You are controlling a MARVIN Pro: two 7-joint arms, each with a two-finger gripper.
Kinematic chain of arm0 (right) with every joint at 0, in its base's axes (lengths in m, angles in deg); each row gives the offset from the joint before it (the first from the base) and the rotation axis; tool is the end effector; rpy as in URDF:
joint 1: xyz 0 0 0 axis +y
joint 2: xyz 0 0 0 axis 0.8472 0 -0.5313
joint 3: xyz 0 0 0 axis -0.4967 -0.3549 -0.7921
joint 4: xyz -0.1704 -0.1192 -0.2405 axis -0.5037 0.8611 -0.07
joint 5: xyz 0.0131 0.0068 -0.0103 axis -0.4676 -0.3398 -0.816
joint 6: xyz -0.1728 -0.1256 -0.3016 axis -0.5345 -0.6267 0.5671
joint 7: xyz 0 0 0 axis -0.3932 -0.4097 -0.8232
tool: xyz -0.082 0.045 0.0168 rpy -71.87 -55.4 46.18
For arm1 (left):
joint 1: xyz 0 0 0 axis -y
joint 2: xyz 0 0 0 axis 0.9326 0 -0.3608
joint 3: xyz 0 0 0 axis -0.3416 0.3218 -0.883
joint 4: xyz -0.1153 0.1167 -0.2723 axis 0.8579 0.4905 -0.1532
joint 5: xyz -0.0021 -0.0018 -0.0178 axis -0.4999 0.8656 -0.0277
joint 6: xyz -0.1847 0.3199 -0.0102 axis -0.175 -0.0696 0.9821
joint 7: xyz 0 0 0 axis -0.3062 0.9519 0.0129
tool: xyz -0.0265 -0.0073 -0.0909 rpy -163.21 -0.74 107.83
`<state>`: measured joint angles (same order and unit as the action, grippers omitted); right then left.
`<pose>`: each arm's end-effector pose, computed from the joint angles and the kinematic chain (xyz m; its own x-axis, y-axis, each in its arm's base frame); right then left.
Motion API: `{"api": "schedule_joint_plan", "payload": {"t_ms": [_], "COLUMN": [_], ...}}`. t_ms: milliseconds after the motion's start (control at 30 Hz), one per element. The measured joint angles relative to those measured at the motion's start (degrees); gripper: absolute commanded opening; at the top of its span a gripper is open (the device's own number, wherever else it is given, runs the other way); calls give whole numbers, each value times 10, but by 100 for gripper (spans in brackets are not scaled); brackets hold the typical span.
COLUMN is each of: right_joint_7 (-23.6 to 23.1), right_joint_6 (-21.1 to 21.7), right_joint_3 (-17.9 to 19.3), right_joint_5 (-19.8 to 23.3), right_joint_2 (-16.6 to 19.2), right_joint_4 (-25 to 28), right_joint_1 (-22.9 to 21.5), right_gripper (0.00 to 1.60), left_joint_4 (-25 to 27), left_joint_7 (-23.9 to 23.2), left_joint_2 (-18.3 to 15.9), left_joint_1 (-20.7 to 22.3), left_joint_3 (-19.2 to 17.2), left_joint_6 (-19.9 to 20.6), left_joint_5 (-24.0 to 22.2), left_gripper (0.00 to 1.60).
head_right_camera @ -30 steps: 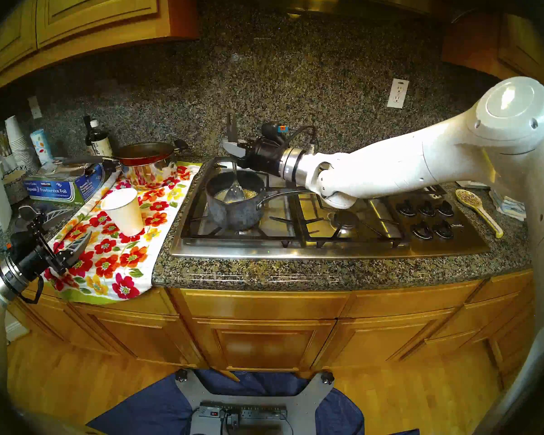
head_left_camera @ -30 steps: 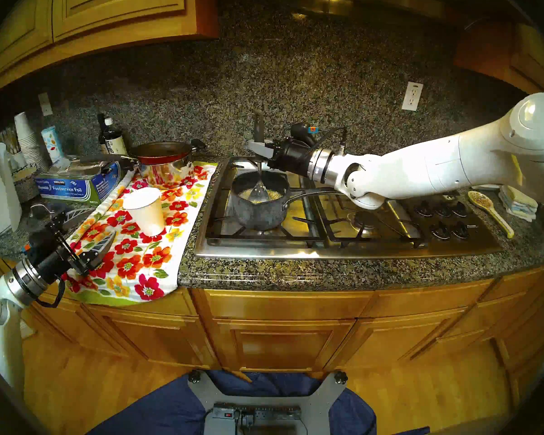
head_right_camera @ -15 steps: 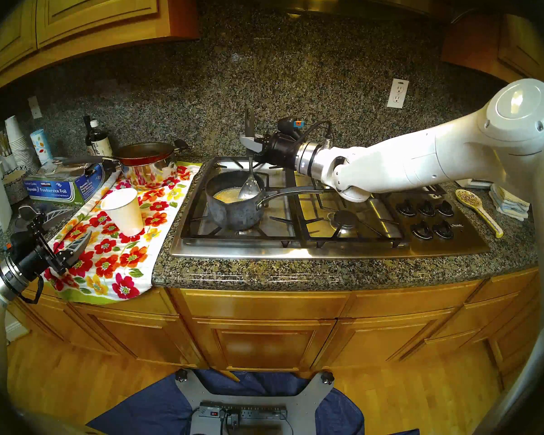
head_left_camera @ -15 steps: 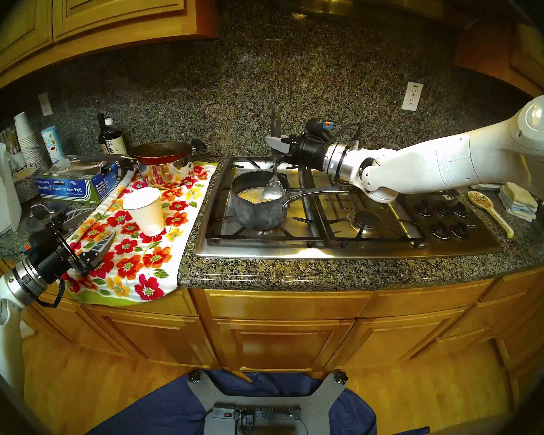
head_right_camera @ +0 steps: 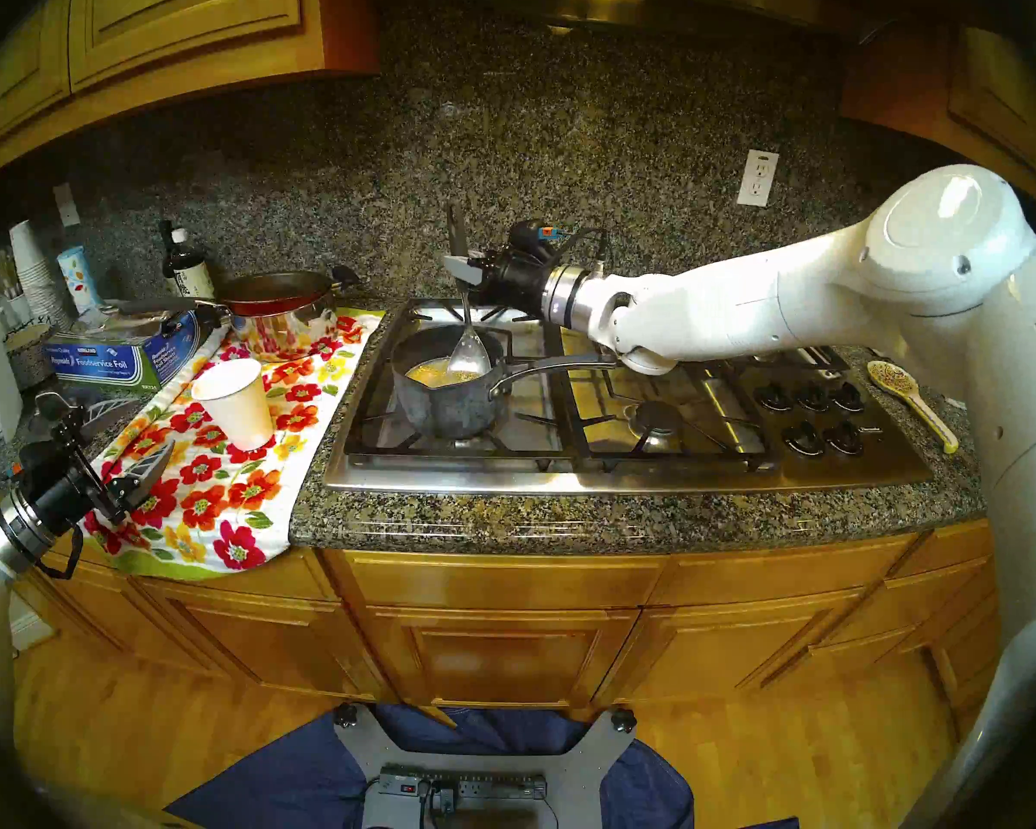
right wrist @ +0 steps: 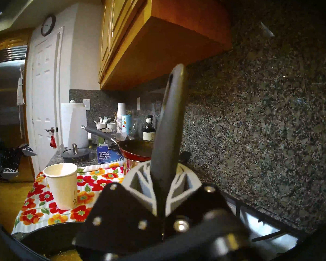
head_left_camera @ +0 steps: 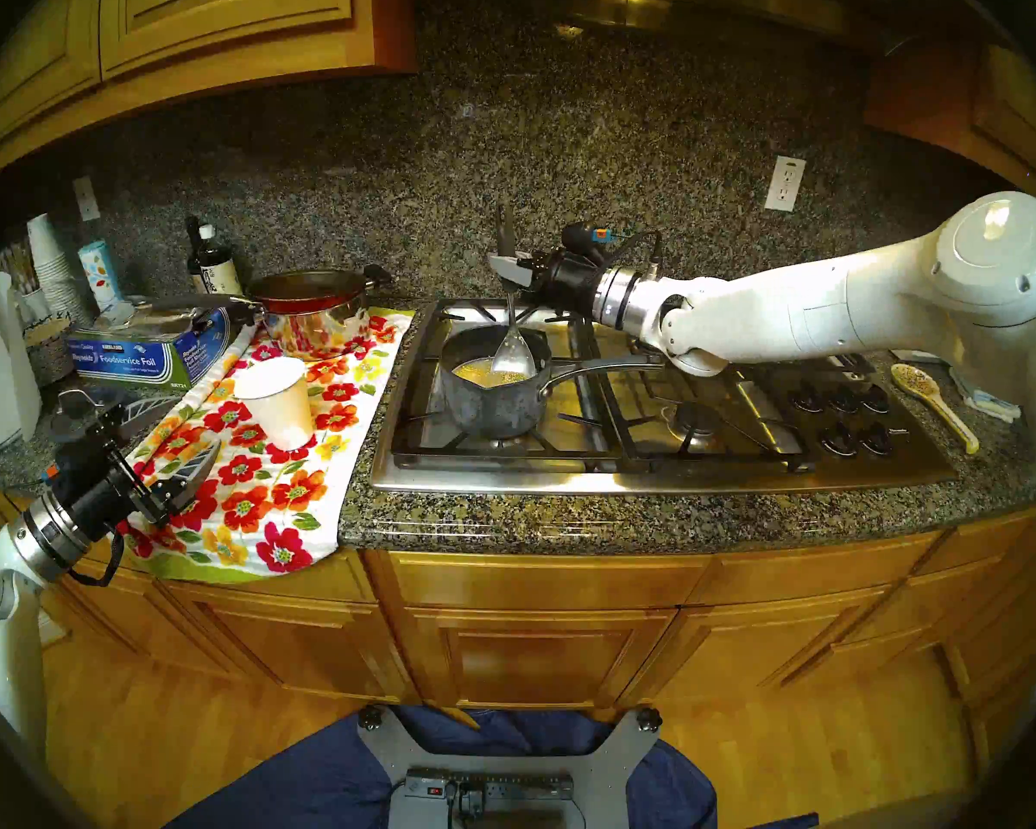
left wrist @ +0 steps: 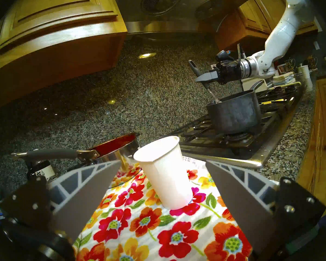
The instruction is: Pour oats into pot and stir with a spoon
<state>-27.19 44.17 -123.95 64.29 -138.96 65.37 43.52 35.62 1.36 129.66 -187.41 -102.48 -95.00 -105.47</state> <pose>0.6325 0.0840 -0.1334 -0.0615 -0.0756 0.9952 0.8816 -0.4717 0.0187 0.2760 0.3290 -0.2194 -0.2532 -0.2815 0.9255 -0.4605 -0.8063 -0.3712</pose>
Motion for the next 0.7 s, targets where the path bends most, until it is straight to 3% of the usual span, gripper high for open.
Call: {"api": "schedule_joint_plan", "payload": {"t_ms": [233, 700], "right_joint_7": [-12, -21], "right_joint_6": [0, -16], "right_joint_3": [14, 18], "right_joint_5": [6, 7], "right_joint_2": [-11, 12], "right_joint_4": [-2, 82], "right_joint_1": [6, -23], "right_gripper": [0, 0], "left_joint_4": [0, 0], "left_joint_7": [0, 0], "left_joint_2": [0, 0], "left_joint_1": [0, 0], "left_joint_3": [0, 0], "left_joint_6": [0, 0], "left_joint_5": [0, 0], "left_gripper": [160, 160]}}
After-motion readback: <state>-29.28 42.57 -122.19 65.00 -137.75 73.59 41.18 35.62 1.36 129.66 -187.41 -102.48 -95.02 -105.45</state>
